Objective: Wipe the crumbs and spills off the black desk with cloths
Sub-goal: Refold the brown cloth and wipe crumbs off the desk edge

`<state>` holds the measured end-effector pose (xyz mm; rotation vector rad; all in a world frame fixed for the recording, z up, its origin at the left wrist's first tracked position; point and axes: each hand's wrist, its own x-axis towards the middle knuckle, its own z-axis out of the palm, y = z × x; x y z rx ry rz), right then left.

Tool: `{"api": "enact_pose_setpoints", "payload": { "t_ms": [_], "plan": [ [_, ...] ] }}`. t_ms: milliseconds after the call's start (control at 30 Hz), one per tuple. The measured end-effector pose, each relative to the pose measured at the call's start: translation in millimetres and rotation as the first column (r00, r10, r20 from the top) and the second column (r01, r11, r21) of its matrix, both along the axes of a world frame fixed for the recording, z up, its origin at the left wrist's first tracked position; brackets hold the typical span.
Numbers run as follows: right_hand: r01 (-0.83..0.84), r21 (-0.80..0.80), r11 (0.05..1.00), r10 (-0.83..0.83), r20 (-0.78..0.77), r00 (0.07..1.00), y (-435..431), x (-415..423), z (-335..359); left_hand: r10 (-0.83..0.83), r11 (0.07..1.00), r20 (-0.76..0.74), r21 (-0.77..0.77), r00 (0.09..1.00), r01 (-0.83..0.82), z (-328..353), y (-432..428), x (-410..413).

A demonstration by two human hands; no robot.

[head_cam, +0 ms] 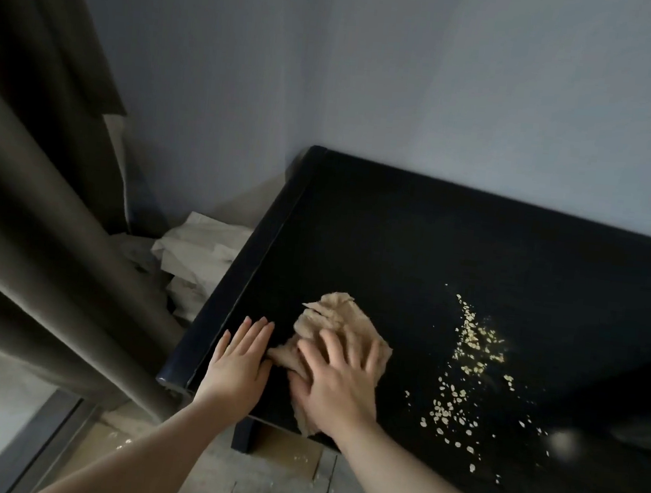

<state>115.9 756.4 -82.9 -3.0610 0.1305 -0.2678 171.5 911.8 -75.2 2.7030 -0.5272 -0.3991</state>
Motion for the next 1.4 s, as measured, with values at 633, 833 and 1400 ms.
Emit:
{"api": "enact_pose_setpoints", "payload": {
  "t_ms": [633,833,1400],
  "plan": [
    [0.151,0.080,0.985,-0.153,0.019,0.988,-31.4,-22.0,-0.9,0.052,0.953,-0.030,-0.296,0.998,-0.058,0.8,7.5,1.5],
    [-0.007,0.210,0.978,0.026,-0.089,0.996,37.6,15.0,25.1,0.027,0.994,0.195,0.102,0.980,-0.048,-6.5,32.0,-10.3],
    [-0.023,0.009,1.000,0.023,-0.056,0.998,12.3,-44.5,-2.0,-0.109,0.976,0.114,0.199,0.987,0.085,2.0,-17.0,-29.7]
  ]
}}
